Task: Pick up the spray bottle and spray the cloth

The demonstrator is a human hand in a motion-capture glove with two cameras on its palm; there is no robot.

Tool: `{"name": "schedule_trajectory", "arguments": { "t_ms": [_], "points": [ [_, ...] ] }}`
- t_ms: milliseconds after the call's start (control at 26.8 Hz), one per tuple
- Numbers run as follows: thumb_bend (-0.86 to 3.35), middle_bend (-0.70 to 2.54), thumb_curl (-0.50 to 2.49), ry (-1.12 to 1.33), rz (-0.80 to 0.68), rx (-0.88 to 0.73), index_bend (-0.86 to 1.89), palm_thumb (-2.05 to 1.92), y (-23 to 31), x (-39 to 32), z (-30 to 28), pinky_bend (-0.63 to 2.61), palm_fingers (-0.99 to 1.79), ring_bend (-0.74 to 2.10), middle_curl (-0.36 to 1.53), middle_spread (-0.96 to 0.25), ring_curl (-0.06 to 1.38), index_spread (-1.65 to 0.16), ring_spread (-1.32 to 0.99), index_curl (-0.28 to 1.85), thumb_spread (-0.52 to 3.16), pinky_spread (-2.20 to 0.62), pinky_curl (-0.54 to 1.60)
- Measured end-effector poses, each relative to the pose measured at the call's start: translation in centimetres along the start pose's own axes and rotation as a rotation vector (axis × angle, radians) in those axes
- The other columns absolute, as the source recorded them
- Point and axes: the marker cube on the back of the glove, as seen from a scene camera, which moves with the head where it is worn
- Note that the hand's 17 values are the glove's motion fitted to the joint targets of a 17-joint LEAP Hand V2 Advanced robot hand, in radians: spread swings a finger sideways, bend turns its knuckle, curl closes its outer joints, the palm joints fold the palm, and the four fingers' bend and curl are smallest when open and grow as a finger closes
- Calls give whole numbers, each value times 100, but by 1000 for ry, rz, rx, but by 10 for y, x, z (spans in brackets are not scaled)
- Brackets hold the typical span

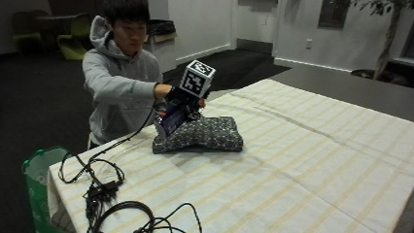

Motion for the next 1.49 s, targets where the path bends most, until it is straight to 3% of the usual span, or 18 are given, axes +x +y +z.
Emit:
{"name": "schedule_trajectory", "arguments": {
  "t_ms": [299, 522, 672, 1045, 1493],
  "points": [
    [-3, 62, 71, 33, 21, 55, 47, 97, 22, -9, -31, 37, 138, 51, 48, -9, 42, -16, -18, 50, 19, -25, 37],
    [-3, 62, 72, -51, -55, 103, 47, 97, 17, -27, -22, 37, 138, 51, 48, -9, 42, -16, -18, 51, 18, -25, 37],
    [-3, 62, 73, -281, -175, 206, 46, 97, 12, -51, -26, 37, 138, 51, 48, -9, 42, -16, -18, 51, 18, -25, 37],
    [-3, 61, 74, -1039, -388, 671, 45, 97, -18, -153, -87, 37, 137, 51, 48, -9, 43, -16, -18, 52, 19, -25, 37],
    [-3, 60, 75, -1322, -375, 673, 44, 96, -109, -291, -22, 37, 136, 51, 48, -9, 43, -16, -17, 53, 19, -25, 37]
  ]
}}
